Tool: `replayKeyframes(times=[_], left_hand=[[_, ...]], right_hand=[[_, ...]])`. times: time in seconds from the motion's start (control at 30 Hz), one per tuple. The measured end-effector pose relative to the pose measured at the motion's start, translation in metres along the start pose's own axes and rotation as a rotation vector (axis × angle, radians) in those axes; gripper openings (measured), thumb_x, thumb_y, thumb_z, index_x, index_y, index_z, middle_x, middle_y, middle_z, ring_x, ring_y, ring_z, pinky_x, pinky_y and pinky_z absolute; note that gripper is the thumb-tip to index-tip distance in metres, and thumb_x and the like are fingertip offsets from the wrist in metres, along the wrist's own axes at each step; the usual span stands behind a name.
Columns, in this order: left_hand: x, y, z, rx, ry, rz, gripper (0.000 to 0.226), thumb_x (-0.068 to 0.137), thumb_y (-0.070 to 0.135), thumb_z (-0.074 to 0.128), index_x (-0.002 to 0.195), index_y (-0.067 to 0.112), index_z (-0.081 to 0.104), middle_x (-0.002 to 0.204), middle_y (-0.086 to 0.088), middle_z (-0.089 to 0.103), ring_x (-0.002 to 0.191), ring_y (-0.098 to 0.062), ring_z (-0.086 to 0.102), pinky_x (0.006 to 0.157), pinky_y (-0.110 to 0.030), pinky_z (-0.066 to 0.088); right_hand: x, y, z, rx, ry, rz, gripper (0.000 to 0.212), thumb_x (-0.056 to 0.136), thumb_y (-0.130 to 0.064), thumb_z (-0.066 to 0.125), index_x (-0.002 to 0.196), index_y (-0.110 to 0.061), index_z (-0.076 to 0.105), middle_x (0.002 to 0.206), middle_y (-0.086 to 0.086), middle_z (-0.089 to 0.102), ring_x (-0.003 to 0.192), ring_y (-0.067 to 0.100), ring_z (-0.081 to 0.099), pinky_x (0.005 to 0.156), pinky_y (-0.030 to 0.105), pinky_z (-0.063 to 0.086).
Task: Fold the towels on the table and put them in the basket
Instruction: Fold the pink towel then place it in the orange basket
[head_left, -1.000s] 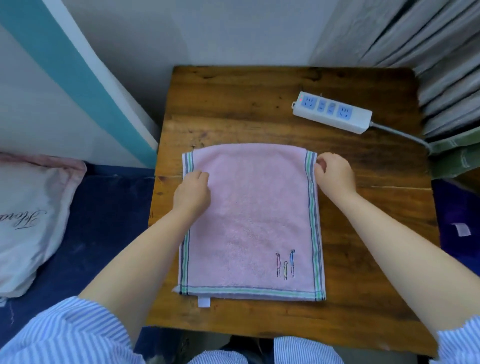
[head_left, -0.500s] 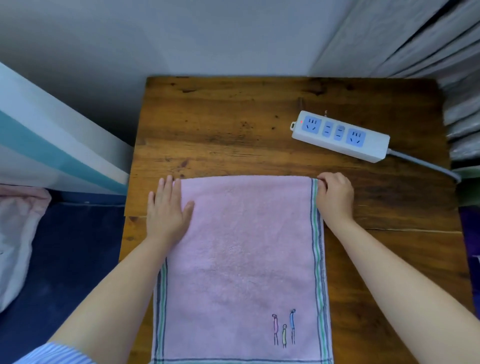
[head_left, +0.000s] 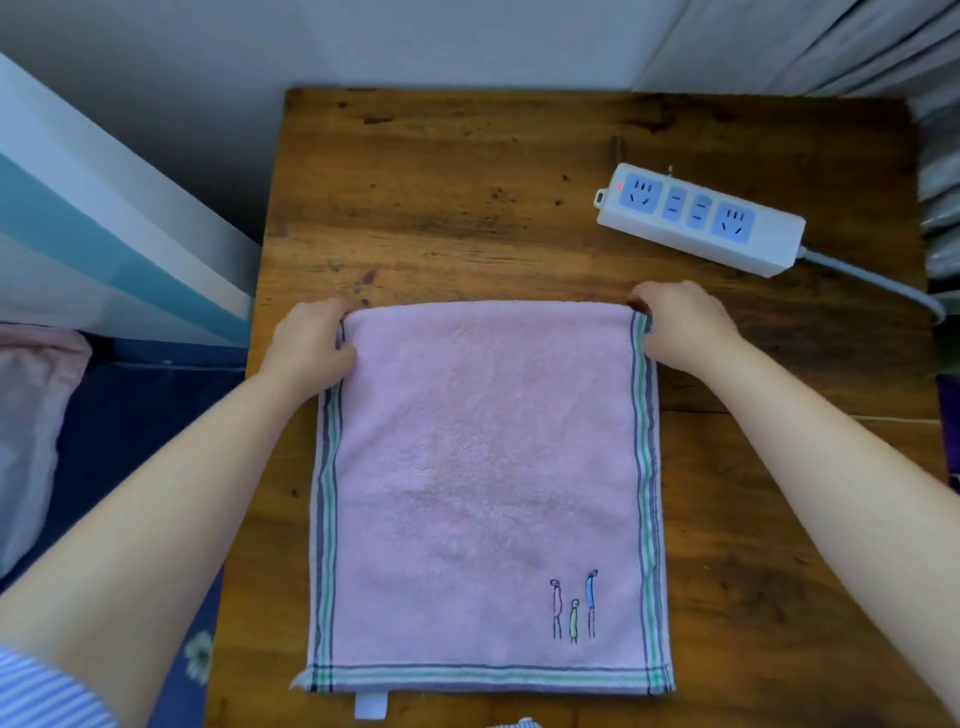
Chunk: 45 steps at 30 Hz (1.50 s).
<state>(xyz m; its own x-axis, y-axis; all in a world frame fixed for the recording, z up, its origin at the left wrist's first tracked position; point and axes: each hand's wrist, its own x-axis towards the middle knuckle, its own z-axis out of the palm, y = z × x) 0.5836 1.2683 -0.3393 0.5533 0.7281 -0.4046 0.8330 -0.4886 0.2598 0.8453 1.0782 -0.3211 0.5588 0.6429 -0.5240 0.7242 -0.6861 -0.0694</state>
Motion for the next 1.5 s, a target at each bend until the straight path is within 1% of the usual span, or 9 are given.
replayKeyframes(times=[0.13,0.33,0.5,0.73,0.87,0.93,1.0,1.33,1.5], left_hand=[[-0.004,0.0,-0.014,0.002,-0.008,0.002,0.028,0.087,0.002,0.046,0.062,0.011,0.041,0.079,-0.01,0.045,0.087,-0.036,0.049,0.062,-0.029,0.027],[-0.019,0.004,-0.044,-0.057,0.401,0.015,0.022,0.092,0.004,0.045,0.105,-0.004,0.061,0.107,-0.023,0.055,0.101,-0.037,0.048,0.076,-0.037,0.037],[-0.055,-0.005,-0.048,-0.048,0.482,0.204,0.016,0.084,-0.005,0.053,0.095,-0.006,0.064,0.097,-0.024,0.061,0.095,-0.038,0.054,0.074,-0.041,0.042],[-0.122,-0.044,-0.011,0.092,0.368,0.5,0.024,0.054,-0.018,0.075,0.07,-0.003,0.063,0.066,-0.018,0.063,0.06,-0.035,0.061,0.05,-0.036,0.049],[-0.148,-0.054,0.001,0.142,0.339,0.592,0.002,0.064,-0.003,0.063,0.063,-0.001,0.062,0.059,-0.014,0.061,0.051,-0.032,0.058,0.043,-0.031,0.046],[-0.162,-0.058,0.009,0.178,0.305,0.634,0.008,0.065,0.001,0.055,0.059,0.0,0.06,0.056,-0.013,0.059,0.048,-0.03,0.056,0.041,-0.028,0.044],[-0.173,-0.059,0.015,0.208,0.237,0.632,0.017,0.055,-0.011,0.07,0.056,0.001,0.058,0.054,-0.012,0.057,0.046,-0.029,0.055,0.039,-0.027,0.041],[-0.198,-0.062,0.038,0.297,0.078,0.655,0.04,0.035,-0.015,0.082,0.05,0.004,0.051,0.048,-0.008,0.049,0.04,-0.024,0.048,0.049,-0.009,0.005],[-0.202,-0.064,0.047,0.337,0.067,0.695,0.038,0.033,-0.014,0.084,0.051,0.005,0.055,0.049,-0.007,0.052,0.04,-0.024,0.05,0.052,-0.007,0.001]], right_hand=[[-0.002,-0.008,-0.02,-0.057,-0.031,0.046,0.026,0.085,-0.004,0.055,0.11,-0.008,0.062,0.099,0.011,0.059,0.089,0.025,0.056,0.069,0.03,0.047],[-0.025,0.0,-0.043,0.189,0.504,-0.048,0.015,0.086,0.001,0.051,0.095,0.005,0.062,0.106,0.022,0.056,0.104,0.036,0.051,0.081,0.04,0.044],[-0.063,0.018,-0.033,0.253,0.739,-0.258,0.011,0.075,0.014,0.053,0.071,0.007,0.06,0.076,0.026,0.058,0.079,0.04,0.053,0.068,0.029,0.031],[-0.127,0.042,0.029,0.209,0.693,-0.355,0.012,0.062,0.013,0.052,0.063,0.005,0.06,0.066,0.021,0.062,0.067,0.039,0.058,0.067,0.032,0.041],[-0.159,0.045,0.054,0.202,0.618,-0.317,0.016,0.059,0.02,0.064,0.065,0.005,0.062,0.071,0.022,0.064,0.073,0.041,0.06,0.071,0.04,0.05],[-0.173,0.045,0.066,0.185,0.591,-0.327,0.016,0.059,0.02,0.065,0.065,0.005,0.063,0.072,0.022,0.064,0.074,0.04,0.06,0.07,0.04,0.051],[-0.184,0.045,0.076,0.171,0.566,-0.336,0.017,0.057,0.019,0.067,0.064,0.005,0.063,0.071,0.021,0.064,0.074,0.04,0.06,0.066,0.038,0.051],[-0.209,0.051,0.108,0.132,0.539,-0.33,0.019,0.055,0.019,0.067,0.063,0.003,0.061,0.071,0.019,0.064,0.073,0.037,0.061,0.06,0.034,0.051],[-0.21,0.05,0.119,0.146,0.537,-0.287,0.016,0.06,0.019,0.066,0.066,0.004,0.063,0.074,0.019,0.065,0.076,0.038,0.061,0.062,0.03,0.046]])
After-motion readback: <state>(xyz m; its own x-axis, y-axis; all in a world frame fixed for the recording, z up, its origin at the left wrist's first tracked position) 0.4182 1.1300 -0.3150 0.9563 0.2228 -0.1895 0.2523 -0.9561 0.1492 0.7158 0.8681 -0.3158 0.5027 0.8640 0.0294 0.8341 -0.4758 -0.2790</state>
